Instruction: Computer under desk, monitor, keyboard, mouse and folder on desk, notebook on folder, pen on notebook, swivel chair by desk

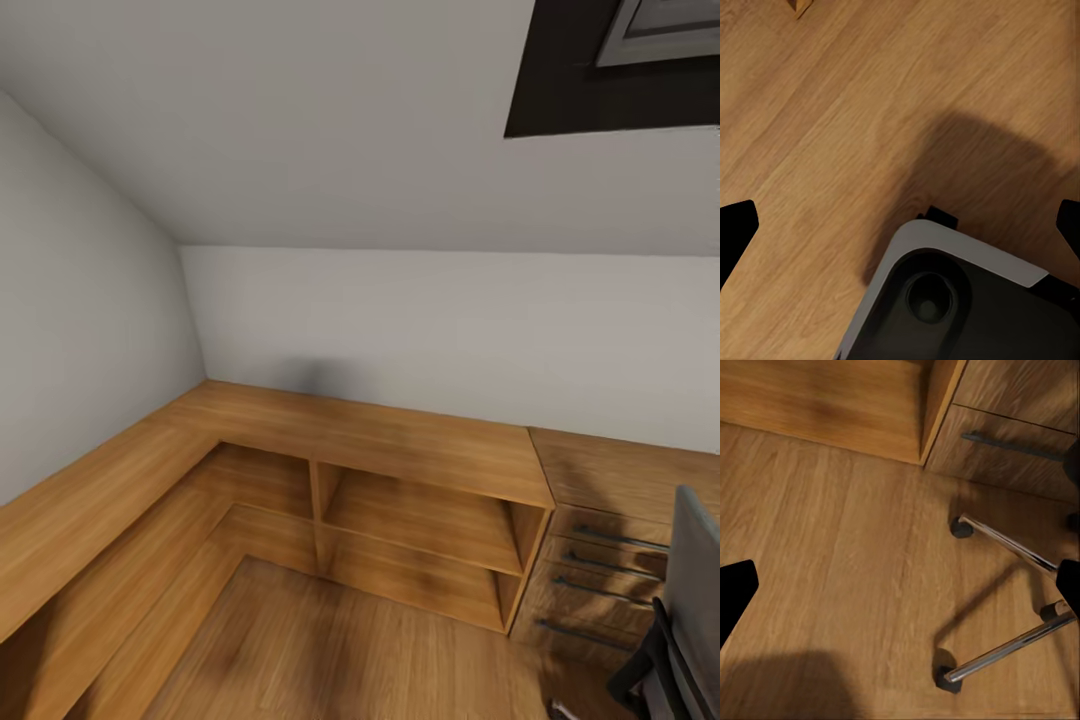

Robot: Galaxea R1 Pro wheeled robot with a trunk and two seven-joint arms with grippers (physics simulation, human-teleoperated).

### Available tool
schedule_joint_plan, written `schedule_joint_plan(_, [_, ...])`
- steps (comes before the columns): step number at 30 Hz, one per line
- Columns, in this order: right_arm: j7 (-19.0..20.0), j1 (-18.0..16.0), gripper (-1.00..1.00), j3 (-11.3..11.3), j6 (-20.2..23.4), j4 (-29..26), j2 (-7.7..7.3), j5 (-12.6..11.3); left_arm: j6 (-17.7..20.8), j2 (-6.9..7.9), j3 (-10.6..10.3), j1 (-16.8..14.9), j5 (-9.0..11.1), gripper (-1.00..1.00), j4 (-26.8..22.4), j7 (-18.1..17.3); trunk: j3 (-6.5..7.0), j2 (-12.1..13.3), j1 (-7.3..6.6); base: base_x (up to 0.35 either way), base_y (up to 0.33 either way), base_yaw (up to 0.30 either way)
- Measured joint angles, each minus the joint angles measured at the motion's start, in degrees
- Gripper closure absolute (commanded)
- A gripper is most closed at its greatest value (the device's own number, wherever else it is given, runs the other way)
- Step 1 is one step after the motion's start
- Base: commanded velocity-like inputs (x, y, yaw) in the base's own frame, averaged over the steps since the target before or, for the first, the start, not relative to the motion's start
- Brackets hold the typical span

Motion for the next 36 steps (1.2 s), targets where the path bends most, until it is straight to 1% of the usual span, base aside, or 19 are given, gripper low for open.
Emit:
schedule_joint_plan(9, [0.0,0.0,-1.0,-0.5,0.3,-0.1,0.01,-0.3,0.0,0.0,0.0,0.0,0.0,-1.0,0.0,0.0,-0.8,0.0,0.0,0.0,0.041,-0.109])
schedule_joint_plan(21, [0.1,0.0,-1.0,-0.4,0.3,-0.1,0.06,-0.3,0.0,0.0,0.0,0.0,0.0,-1.0,0.0,0.0,-1.89,0.0,0.0,0.004,0.256,-0.041])
schedule_joint_plan(26, [0.3,0.0,-1.0,-0.4,0.3,-0.1,0.06,-0.3,0.0,0.0,0.0,0.0,0.0,-1.0,0.0,0.0,-2.35,0.0,-0.01,0.109,0.28,-0.003])
schedule_joint_plan(31, [0.3,0.0,-1.0,-0.4,0.3,-0.1,0.06,-0.3,0.0,-0.06,0.0,0.0,0.0,-1.0,0.0,0.0,-2.81,0.0,-0.01,0.077,0.113,-0.013])
schedule_joint_plan(36, [0.3,0.0,-1.0,-0.4,0.3,-0.1,0.03,-0.3,0.0,-0.02,0.0,0.0,-0.1,-1.0,0.0,0.0,-3.08,0.0,0.0,0.015,0.022,-0.172])
